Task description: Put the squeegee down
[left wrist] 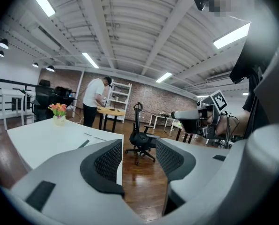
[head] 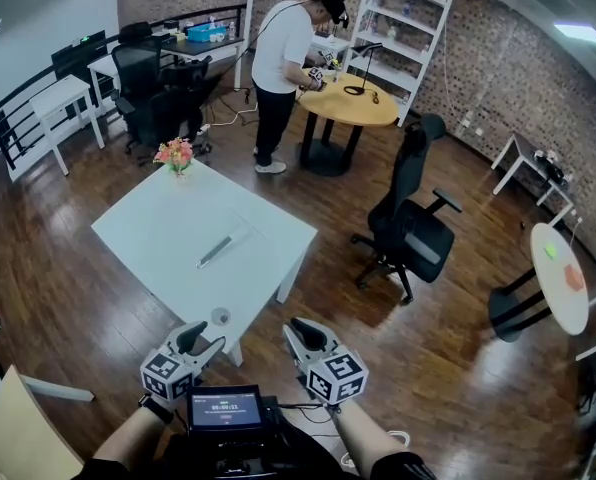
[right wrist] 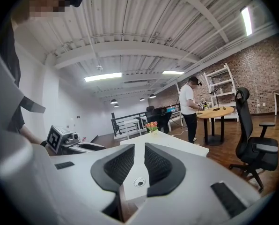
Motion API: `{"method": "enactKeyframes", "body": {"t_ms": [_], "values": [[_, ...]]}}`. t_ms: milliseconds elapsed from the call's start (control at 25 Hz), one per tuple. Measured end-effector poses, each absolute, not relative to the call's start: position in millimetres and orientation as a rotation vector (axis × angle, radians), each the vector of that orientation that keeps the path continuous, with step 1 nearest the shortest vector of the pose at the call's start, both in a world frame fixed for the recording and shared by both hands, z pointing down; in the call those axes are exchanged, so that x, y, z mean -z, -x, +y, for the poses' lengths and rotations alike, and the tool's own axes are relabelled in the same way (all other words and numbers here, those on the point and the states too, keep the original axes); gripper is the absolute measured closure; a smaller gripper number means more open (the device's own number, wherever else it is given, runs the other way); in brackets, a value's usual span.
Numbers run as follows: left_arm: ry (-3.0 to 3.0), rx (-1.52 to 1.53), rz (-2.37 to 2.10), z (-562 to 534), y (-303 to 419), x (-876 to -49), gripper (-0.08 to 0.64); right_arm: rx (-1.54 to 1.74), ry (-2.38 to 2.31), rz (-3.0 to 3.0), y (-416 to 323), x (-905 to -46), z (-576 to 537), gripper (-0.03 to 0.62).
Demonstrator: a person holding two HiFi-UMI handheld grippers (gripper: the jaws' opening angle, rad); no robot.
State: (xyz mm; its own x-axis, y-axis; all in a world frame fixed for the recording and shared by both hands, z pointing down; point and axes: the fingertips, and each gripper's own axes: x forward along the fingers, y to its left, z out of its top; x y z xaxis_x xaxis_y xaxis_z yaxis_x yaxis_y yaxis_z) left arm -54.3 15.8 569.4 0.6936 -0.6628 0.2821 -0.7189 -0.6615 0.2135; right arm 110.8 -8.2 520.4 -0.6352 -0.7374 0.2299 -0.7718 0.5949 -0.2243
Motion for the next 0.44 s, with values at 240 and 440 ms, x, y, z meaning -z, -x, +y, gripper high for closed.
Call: {"method": "enactKeyframes", "body": {"t_ms": [240,440], "values": [[-2.591,-0.257,-1.098,15.5,56.8,-570.9,0.33,-0.459,-1.291,-2.701,-111.2,-519.6,-6.5,0.506],[-2.587,-0.257,-1.099,16.1,54.5,-573.7,0.33,-0.473,-1.291,-2.708,-116.0,-526.7,-6.0,0.506]]}}
